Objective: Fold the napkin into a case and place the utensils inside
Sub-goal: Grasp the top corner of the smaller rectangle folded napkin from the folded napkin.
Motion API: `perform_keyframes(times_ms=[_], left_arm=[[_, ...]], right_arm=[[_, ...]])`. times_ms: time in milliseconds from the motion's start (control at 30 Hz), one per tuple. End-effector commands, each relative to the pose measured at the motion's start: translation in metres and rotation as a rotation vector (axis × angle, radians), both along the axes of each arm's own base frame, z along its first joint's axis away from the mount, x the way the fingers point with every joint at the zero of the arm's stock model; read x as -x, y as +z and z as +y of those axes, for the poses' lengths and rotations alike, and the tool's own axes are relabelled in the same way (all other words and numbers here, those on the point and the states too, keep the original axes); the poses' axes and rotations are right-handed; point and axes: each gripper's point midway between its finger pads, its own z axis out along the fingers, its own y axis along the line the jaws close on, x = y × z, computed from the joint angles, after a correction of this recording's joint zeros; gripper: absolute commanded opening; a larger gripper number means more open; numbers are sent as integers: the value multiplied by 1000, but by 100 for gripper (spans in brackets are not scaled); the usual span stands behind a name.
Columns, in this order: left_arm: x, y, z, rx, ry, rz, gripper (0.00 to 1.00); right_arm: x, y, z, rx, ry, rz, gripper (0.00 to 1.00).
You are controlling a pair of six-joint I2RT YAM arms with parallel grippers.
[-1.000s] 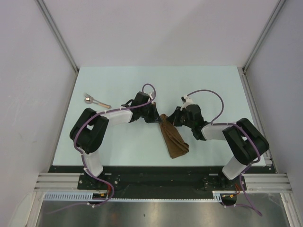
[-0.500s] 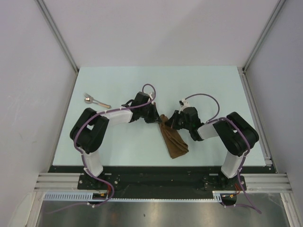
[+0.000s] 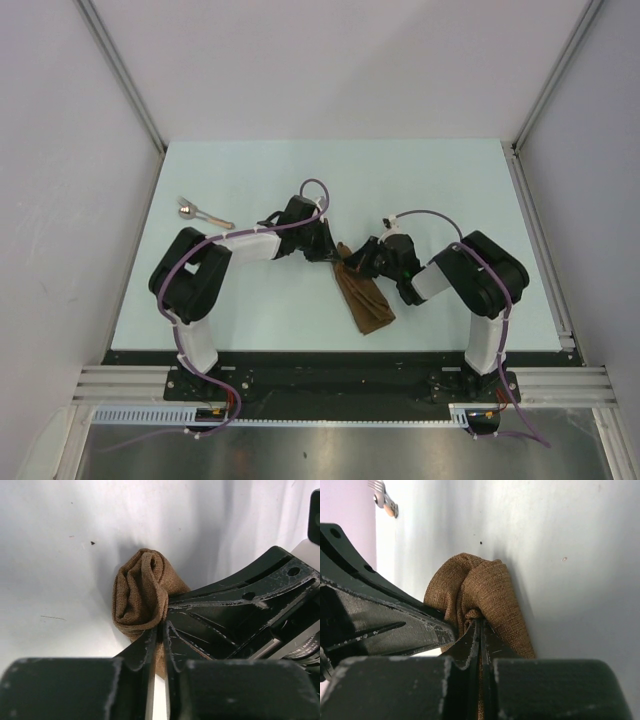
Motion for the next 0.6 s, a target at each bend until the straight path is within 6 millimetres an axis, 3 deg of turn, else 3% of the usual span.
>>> perform_keyframes(times_ms=[0,33,133,300,567], left_arm=[[2,6,4,-44,-3,-38,19],[-1,10,7,-61,1,-54,29],[-11,22,16,-130,26,-109,38],[-20,33,27,-235,53,-186,32],[-31,42,28,-289,46,-228,24]], right_arm=[[-7,17,12,-83,-24,-25,0],[-6,17,10,-75,-23,-31,0],[-1,11,8,-58,-17,-23,0],[6,4,7,-42,1,-17,0],[5,8,10,-37,11,-27,0]])
